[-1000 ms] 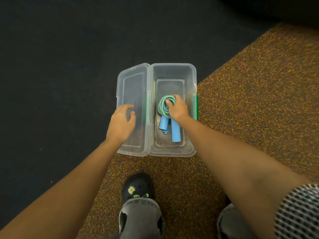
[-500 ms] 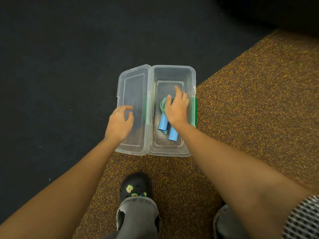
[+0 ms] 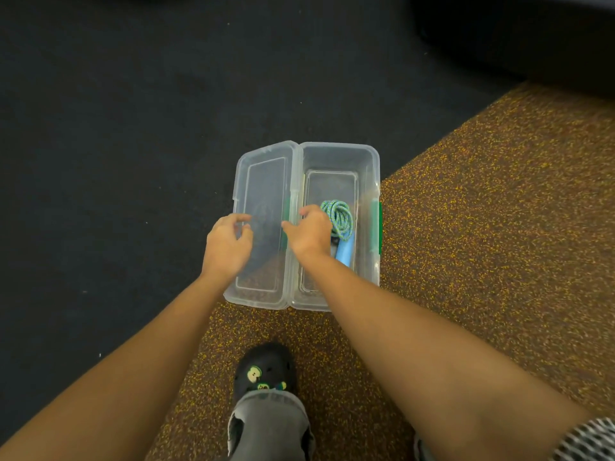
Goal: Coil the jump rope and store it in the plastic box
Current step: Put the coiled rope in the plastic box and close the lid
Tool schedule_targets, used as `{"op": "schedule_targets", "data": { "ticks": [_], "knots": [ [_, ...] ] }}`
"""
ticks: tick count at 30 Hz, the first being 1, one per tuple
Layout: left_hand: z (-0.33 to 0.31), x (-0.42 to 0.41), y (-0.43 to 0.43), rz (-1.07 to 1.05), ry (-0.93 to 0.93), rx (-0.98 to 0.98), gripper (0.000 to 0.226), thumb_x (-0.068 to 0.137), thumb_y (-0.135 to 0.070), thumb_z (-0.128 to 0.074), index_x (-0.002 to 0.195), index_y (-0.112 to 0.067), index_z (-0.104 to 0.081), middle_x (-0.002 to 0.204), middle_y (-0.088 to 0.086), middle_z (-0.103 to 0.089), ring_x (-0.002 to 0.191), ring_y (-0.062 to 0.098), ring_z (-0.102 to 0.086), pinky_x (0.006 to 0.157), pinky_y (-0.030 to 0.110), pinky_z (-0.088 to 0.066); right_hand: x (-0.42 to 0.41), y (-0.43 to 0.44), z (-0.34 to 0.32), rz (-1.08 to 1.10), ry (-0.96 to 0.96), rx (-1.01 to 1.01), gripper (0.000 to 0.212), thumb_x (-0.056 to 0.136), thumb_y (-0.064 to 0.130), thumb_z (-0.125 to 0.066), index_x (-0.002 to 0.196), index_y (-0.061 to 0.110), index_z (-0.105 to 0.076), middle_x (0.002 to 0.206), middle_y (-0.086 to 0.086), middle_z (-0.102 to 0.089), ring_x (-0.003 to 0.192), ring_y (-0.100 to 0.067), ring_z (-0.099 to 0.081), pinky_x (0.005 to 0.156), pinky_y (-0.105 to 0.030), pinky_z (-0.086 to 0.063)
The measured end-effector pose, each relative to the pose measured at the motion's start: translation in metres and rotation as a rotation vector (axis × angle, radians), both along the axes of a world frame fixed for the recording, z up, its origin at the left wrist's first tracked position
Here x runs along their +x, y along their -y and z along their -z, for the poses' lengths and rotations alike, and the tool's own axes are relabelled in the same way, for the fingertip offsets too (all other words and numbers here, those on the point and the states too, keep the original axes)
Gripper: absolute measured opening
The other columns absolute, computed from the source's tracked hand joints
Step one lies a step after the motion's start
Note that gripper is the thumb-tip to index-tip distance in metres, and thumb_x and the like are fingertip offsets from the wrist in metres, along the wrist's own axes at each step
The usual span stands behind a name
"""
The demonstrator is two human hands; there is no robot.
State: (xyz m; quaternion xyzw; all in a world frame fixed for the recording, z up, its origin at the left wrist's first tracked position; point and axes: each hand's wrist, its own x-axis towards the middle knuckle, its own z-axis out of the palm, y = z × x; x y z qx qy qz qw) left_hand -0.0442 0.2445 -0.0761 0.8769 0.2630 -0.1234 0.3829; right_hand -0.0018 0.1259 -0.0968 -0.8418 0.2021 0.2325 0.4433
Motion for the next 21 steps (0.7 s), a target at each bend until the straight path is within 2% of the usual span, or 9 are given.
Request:
{"op": "schedule_targets", "data": {
  "ticks": [6,8,9,11,13,14,16,19,21],
  "knots": [
    [0.002,-0.004,-0.006,-0.039,-0.023,-0.008,0.032,0.093,-0.018,-0.046,0.122,-0.010,-0.056,0.126,0.012,-0.055,0.114,0.026,-0.053,0.097,0.038,-0.042,0.001,0.005,-0.006,-0.038,0.003,-0.051,0.024,0.082,0.014,-0.063,0.100,-0.002,-0.064,0.100,-0.019,-0.066,0.094,-0.034,-0.062,0.083,-0.037,-0.051],
    [0.003,-0.004,-0.011,-0.067,-0.037,-0.004,0.035,0.092,-0.018,-0.047,0.125,-0.009,-0.053,0.130,0.013,-0.052,0.118,0.027,-0.050,0.100,0.040,-0.040,0.000,0.008,-0.008,-0.057,0.012,-0.066,0.012,0.080,0.012,-0.060,0.073,0.003,-0.060,0.080,-0.016,-0.057,0.074,-0.030,-0.052,0.070,-0.035,-0.046],
    [0.002,-0.003,-0.013,-0.094,-0.048,-0.006,0.037,0.092,-0.018,-0.047,0.127,-0.010,-0.051,0.133,0.014,-0.050,0.120,0.028,-0.049,0.100,0.040,-0.039,-0.001,0.010,-0.009,-0.060,0.016,-0.069,0.019,0.080,0.011,-0.058,0.062,0.007,-0.052,0.075,-0.016,-0.052,0.070,-0.030,-0.046,0.064,-0.033,-0.042],
    [0.000,0.000,-0.015,-0.178,-0.087,-0.048,0.043,0.092,-0.017,-0.046,0.134,-0.011,-0.044,0.139,0.013,-0.045,0.124,0.030,-0.046,0.101,0.040,-0.037,-0.003,0.014,-0.012,-0.051,0.018,-0.037,0.013,0.080,0.009,-0.057,0.070,0.001,-0.059,0.079,-0.019,-0.061,0.074,-0.035,-0.055,0.069,-0.036,-0.050],
    [-0.002,0.005,-0.014,-0.267,-0.127,-0.113,0.048,0.092,-0.017,-0.044,0.140,-0.013,-0.037,0.143,0.012,-0.042,0.126,0.031,-0.044,0.102,0.041,-0.037,-0.004,0.019,-0.014,-0.043,0.026,-0.010,0.020,0.080,0.008,-0.056,0.089,-0.007,-0.064,0.087,-0.022,-0.068,0.082,-0.036,-0.063,0.076,-0.044,-0.055],
    [-0.002,0.007,-0.014,-0.284,-0.129,-0.130,0.048,0.092,-0.018,-0.043,0.139,-0.013,-0.038,0.141,0.012,-0.045,0.124,0.031,-0.046,0.102,0.042,-0.038,-0.003,0.022,-0.015,-0.052,0.038,-0.002,0.021,0.080,0.008,-0.056,0.090,-0.010,-0.064,0.083,-0.021,-0.067,0.077,-0.034,-0.063,0.076,-0.045,-0.054],
    [-0.003,0.009,-0.012,-0.268,-0.108,-0.147,0.040,0.093,-0.020,-0.042,0.132,-0.014,-0.047,0.131,0.010,-0.054,0.116,0.030,-0.052,0.098,0.043,-0.043,0.000,0.029,-0.018,-0.088,0.067,-0.003,0.021,0.080,0.007,-0.055,0.087,-0.011,-0.064,0.078,-0.021,-0.065,0.073,-0.033,-0.061,0.076,-0.045,-0.053],
    [-0.005,0.011,-0.002,-0.235,-0.041,-0.169,0.031,0.094,-0.021,-0.041,0.122,-0.017,-0.055,0.113,0.004,-0.059,0.101,0.023,-0.054,0.089,0.038,-0.045,0.003,0.045,-0.025,-0.098,0.107,-0.040,0.022,0.082,0.009,-0.055,0.090,-0.009,-0.066,0.084,-0.025,-0.069,0.080,-0.036,-0.065,0.077,-0.042,-0.054],
    [-0.007,0.014,0.008,-0.202,0.004,-0.160,0.029,0.094,-0.019,-0.041,0.117,-0.017,-0.058,0.103,0.001,-0.059,0.094,0.020,-0.054,0.080,0.033,-0.043,0.005,0.057,-0.027,-0.077,0.121,-0.052,0.021,0.084,0.009,-0.055,0.090,-0.005,-0.068,0.078,-0.017,-0.068,0.070,-0.028,-0.061,0.071,-0.036,-0.055]
  ]
}}
